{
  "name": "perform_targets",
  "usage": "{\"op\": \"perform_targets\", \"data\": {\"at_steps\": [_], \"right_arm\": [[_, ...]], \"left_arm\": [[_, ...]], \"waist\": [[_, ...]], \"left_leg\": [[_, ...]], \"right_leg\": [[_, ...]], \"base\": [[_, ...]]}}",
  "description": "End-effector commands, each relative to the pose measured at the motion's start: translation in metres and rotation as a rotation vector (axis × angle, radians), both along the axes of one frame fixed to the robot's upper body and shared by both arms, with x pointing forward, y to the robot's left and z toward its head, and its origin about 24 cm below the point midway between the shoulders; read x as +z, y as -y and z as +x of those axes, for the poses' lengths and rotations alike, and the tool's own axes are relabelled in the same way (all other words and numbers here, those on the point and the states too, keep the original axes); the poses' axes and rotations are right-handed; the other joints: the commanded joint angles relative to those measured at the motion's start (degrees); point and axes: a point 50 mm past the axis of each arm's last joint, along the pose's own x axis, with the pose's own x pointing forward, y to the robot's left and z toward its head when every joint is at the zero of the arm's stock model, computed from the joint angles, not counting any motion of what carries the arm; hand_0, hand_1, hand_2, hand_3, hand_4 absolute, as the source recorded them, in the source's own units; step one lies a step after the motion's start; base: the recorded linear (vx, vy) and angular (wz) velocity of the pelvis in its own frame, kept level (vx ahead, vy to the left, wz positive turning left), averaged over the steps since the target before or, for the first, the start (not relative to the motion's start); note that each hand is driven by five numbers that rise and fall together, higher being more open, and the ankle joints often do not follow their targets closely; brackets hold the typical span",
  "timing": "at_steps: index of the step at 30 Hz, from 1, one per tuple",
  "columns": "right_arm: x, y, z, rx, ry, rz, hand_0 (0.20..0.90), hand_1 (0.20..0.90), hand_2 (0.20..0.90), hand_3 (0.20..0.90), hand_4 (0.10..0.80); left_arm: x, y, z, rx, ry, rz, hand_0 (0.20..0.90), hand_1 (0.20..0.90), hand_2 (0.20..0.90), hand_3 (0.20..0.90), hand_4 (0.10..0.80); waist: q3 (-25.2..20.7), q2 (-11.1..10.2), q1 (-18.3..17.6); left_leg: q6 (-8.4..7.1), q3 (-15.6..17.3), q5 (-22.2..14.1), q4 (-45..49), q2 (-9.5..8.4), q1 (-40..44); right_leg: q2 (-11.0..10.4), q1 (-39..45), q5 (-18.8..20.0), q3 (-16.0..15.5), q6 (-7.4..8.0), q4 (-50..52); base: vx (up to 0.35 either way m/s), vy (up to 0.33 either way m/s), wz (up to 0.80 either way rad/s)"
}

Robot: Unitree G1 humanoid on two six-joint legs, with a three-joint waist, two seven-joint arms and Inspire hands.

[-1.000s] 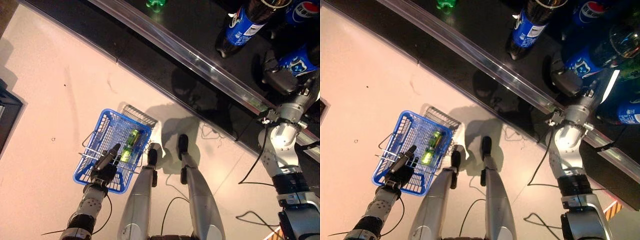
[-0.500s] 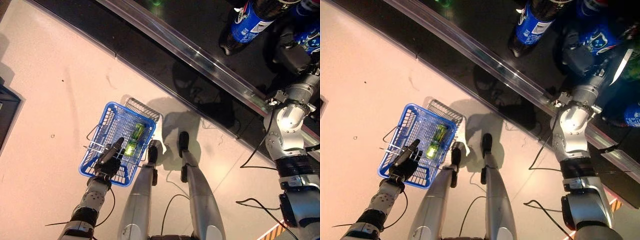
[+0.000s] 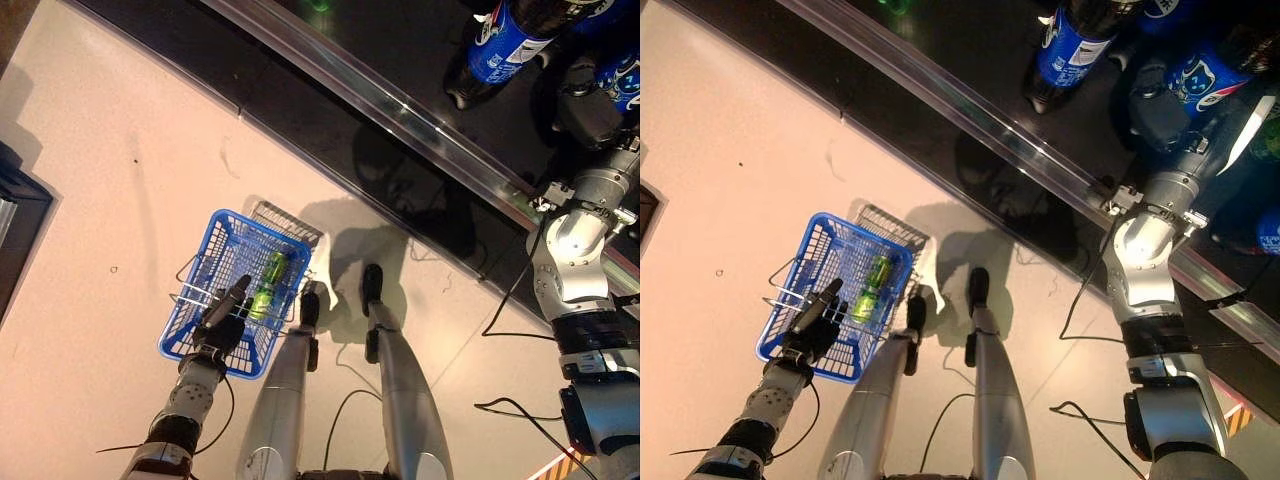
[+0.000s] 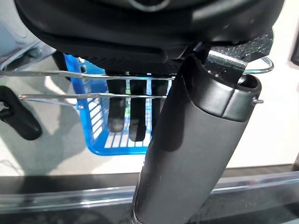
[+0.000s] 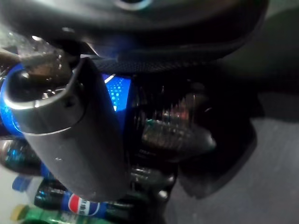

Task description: Pick up the drink and place into the basket.

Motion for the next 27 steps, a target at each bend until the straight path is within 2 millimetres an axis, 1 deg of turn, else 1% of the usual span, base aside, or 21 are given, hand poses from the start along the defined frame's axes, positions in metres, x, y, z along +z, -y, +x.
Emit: {"op": "perform_targets", "data": {"at_steps": [1, 3, 4, 8, 12, 17, 18, 19, 21, 23, 25, 27], "right_arm": [[0.064, 0.006, -0.052, -0.115, 0.416, -0.121, 0.3, 0.3, 0.3, 0.2, 0.1], [0.058, 0.005, -0.055, -0.124, 0.421, -0.122, 0.3, 0.3, 0.3, 0.2, 0.1], [0.055, 0.005, -0.057, -0.126, 0.43, -0.115, 0.3, 0.3, 0.3, 0.2, 0.1], [0.048, 0.002, -0.063, -0.127, 0.439, -0.134, 0.3, 0.3, 0.3, 0.2, 0.1], [0.047, -0.007, -0.066, -0.118, 0.43, -0.203, 0.3, 0.3, 0.3, 0.2, 0.1], [0.042, -0.017, -0.069, -0.075, 0.394, -0.281, 0.3, 0.3, 0.3, 0.2, 0.1], [0.041, -0.017, -0.07, -0.07, 0.39, -0.286, 0.3, 0.3, 0.3, 0.2, 0.1], [0.035, -0.02, -0.07, -0.048, 0.367, -0.302, 0.3, 0.3, 0.3, 0.2, 0.1], [0.03, -0.021, -0.07, -0.028, 0.343, -0.313, 0.3, 0.3, 0.3, 0.2, 0.1], [0.02, -0.025, -0.073, 0.007, 0.286, -0.345, 0.3, 0.3, 0.3, 0.2, 0.1], [0.014, -0.025, -0.074, 0.021, 0.256, -0.353, 0.3, 0.3, 0.3, 0.2, 0.1], [0.001, -0.022, -0.077, 0.055, 0.204, -0.347, 0.3, 0.3, 0.3, 0.2, 0.1]], "left_arm": [[0.028, -0.031, -0.007, 0.114, 0.209, 0.045, 0.3, 0.3, 0.3, 0.2, 0.1], [0.029, -0.032, -0.007, 0.118, 0.214, 0.045, 0.3, 0.3, 0.3, 0.2, 0.1], [0.031, -0.033, -0.007, 0.119, 0.222, 0.046, 0.3, 0.3, 0.3, 0.2, 0.1], [0.035, -0.034, -0.007, 0.123, 0.241, 0.044, 0.3, 0.3, 0.3, 0.2, 0.1], [0.039, -0.031, -0.005, 0.119, 0.266, 0.039, 0.3, 0.3, 0.3, 0.2, 0.1], [0.037, -0.026, -0.008, 0.114, 0.284, 0.033, 0.3, 0.3, 0.3, 0.2, 0.1], [0.037, -0.026, -0.009, 0.114, 0.285, 0.033, 0.3, 0.3, 0.3, 0.2, 0.1], [0.034, -0.025, -0.012, 0.113, 0.283, 0.032, 0.3, 0.3, 0.3, 0.2, 0.1], [0.032, -0.025, -0.014, 0.113, 0.279, 0.035, 0.3, 0.3, 0.3, 0.2, 0.1], [0.027, -0.025, -0.02, 0.121, 0.261, 0.041, 0.3, 0.3, 0.3, 0.2, 0.1], [0.025, -0.026, -0.023, 0.125, 0.252, 0.046, 0.3, 0.3, 0.3, 0.2, 0.1], [0.023, -0.029, -0.027, 0.126, 0.233, 0.063, 0.3, 0.3, 0.3, 0.2, 0.1]], "waist": [[-1.22, 3.75, -1.51], [-1.22, 3.88, -1.72], [-1.22, 3.77, -1.94], [-1.22, 3.84, -2.46], [-1.22, 3.84, -3.09], [-1.22, 3.68, -3.77], [-1.22, 3.66, -3.82], [-1.22, 3.49, -4.03], [-1.54, 3.31, -4.2], [-3.38, 2.82, -4.41], [-4.57, 2.36, -4.46], [-6.87, 1.75, -4.35]], "left_leg": [[2.62, -1.13, -0.28, -0.86, -2.17, 0.83], [2.81, -0.84, -1.36, 0.25, -2.2, 0.99], [2.95, -0.51, -1.64, 1.19, -2.37, 0.62], [3.49, 0.41, -4.61, 5.45, -2.85, 0.4], [4.01, 1.51, -7.9, 10.83, -3.59, 0.81], [4.55, 2.31, -10.14, 13.83, -4.2, 3.77], [4.57, 2.34, -10.25, 13.9, -4.23, 4.13], [4.67, 2.47, -10.56, 14.18, -4.57, 5.97], [4.65, 2.48, -10.54, 13.67, -4.71, 7.66], [4.44, 2.0, -9.75, 11.05, -4.98, 11.55], [4.13, 1.72, -8.66, 8.82, -5.03, 13.25], [3.44, 0.84, -6.91, 3.54, -4.64, 17.69]], "right_leg": [[1.28, 2.51, -8.7, -1.68, 5.1, 5.65], [1.16, 2.74, -9.16, -1.68, 5.0, 6.07], [0.85, 2.47, -8.78, -1.62, 4.89, 6.19], [0.46, 2.65, -9.57, -1.6, 4.54, 7.98], [-0.07, 3.39, -10.46, -1.41, 4.06, 10.73], [-0.31, 5.81, -10.86, -0.75, 3.83, 12.42], [-0.3, 6.1, -10.86, -0.66, 3.83, 12.45], [-0.23, 7.55, -10.53, -0.26, 3.95, 12.41], [-0.18, 8.82, -10.21, -0.01, 4.12, 11.98], [-0.22, 11.45, -8.91, 0.55, 4.68, 9.8], [-0.51, 12.41, -7.71, 0.8, 5.1, 8.01], [-1.1, 15.13, -5.97, 0.51, 6.1, 4.12]], "base": [[-0.07, 0.03, 0.01], [-0.081, 0.027, 0.0], [-0.096, 0.023, -0.01], [-0.103, 0.043, 0.02], [-0.121, 0.08, 0.01], [-0.081, 0.091, -0.1], [-0.04, 0.1, -0.13], [-0.019, 0.074, -0.11], [0.007, 0.071, -0.03], [0.066, 0.066, 0.04], [0.064, 0.025, -0.02], [0.091, 0.005, -0.04]]}}
